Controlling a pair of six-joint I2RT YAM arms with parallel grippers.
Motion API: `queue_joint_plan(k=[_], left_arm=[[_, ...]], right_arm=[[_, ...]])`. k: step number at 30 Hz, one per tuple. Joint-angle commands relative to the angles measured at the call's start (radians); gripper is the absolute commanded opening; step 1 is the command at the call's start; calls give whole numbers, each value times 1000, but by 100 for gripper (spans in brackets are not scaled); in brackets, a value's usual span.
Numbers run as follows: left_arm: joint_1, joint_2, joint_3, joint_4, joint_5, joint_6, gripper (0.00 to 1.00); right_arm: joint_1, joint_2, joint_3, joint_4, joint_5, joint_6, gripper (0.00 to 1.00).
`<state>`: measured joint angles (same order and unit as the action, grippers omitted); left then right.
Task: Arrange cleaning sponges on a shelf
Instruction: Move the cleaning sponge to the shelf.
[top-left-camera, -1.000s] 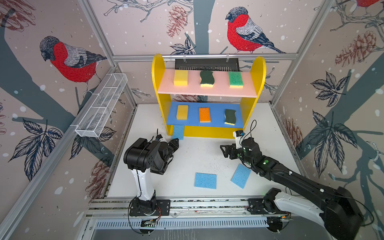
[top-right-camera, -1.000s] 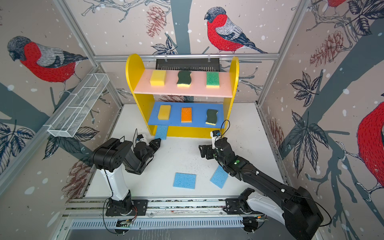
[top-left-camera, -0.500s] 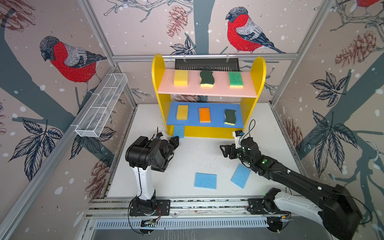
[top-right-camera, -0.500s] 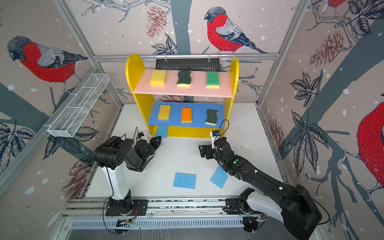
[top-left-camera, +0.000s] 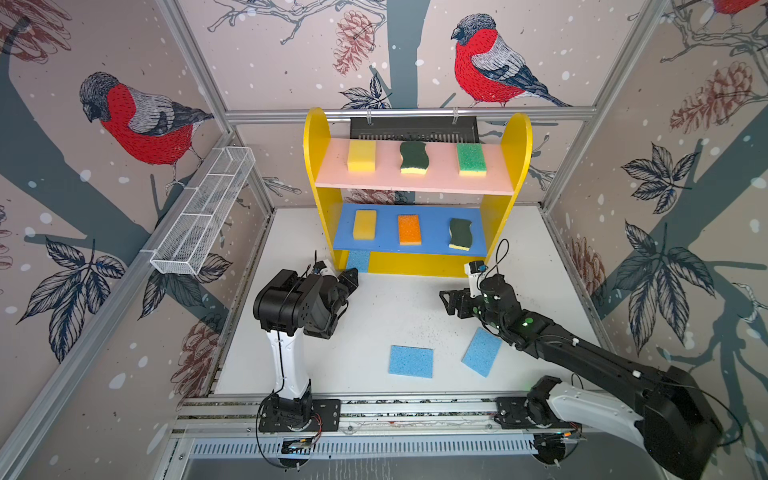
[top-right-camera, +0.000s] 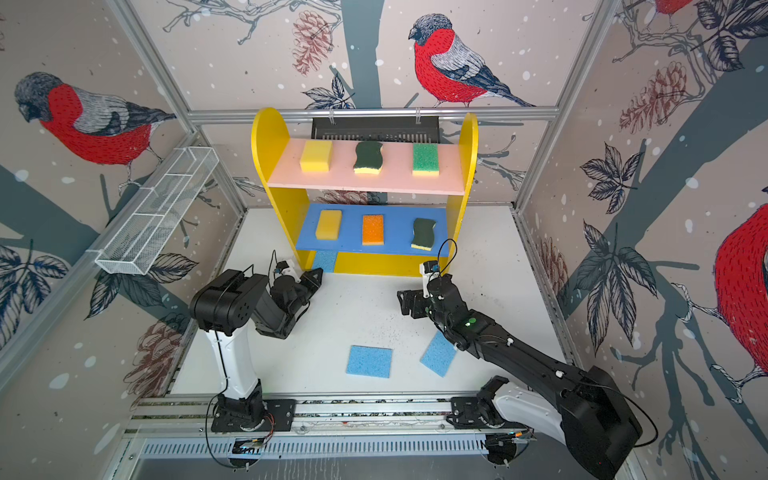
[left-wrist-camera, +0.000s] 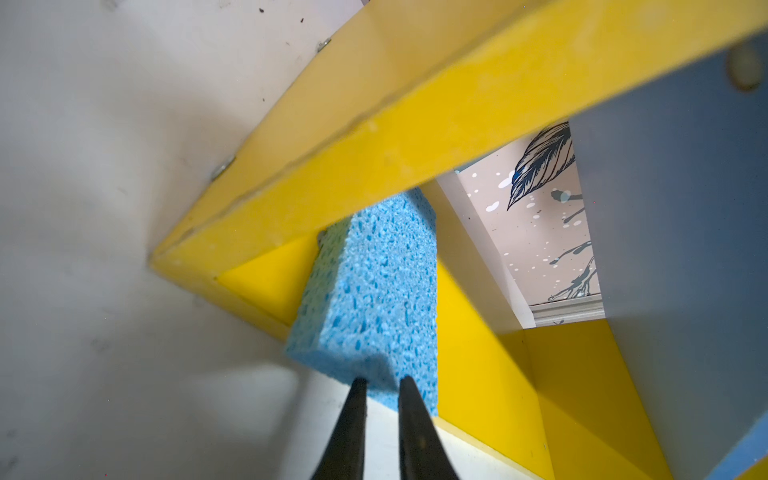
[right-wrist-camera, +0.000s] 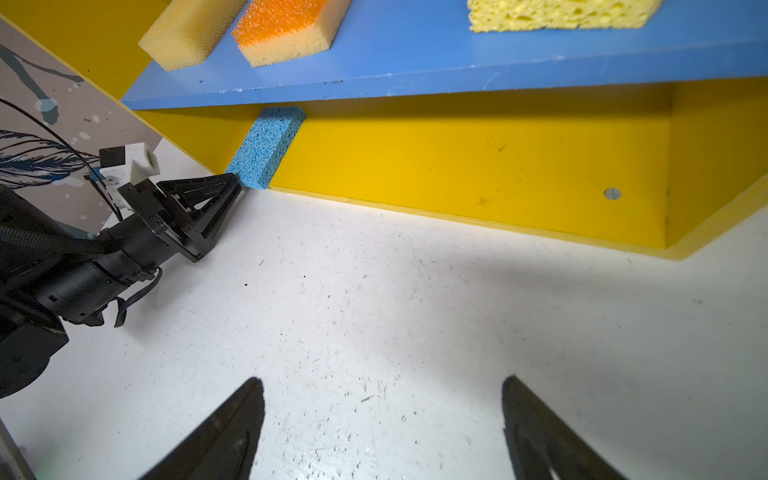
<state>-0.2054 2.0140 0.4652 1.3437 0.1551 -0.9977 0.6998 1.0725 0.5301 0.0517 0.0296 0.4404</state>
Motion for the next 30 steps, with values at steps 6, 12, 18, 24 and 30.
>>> queue_joint_plan(k=[6, 12, 18, 24, 30], left_arm=[[3, 50, 12, -121, -4, -22, 18], [3, 82, 10, -79, -8, -44, 17], [0, 82, 13, -89, -12, -53, 18], [-6, 51, 20, -146, -22, -39, 17], [-6, 35, -43, -61, -22, -56, 17]], right_arm=[[-2, 15, 11, 31, 2, -5, 89], [-2, 21, 11, 35, 1, -2, 89], [-5, 24, 10, 36, 0, -5, 89], [-6, 24, 9, 41, -2, -6, 89], [-6, 15, 4, 41, -10, -3, 89]])
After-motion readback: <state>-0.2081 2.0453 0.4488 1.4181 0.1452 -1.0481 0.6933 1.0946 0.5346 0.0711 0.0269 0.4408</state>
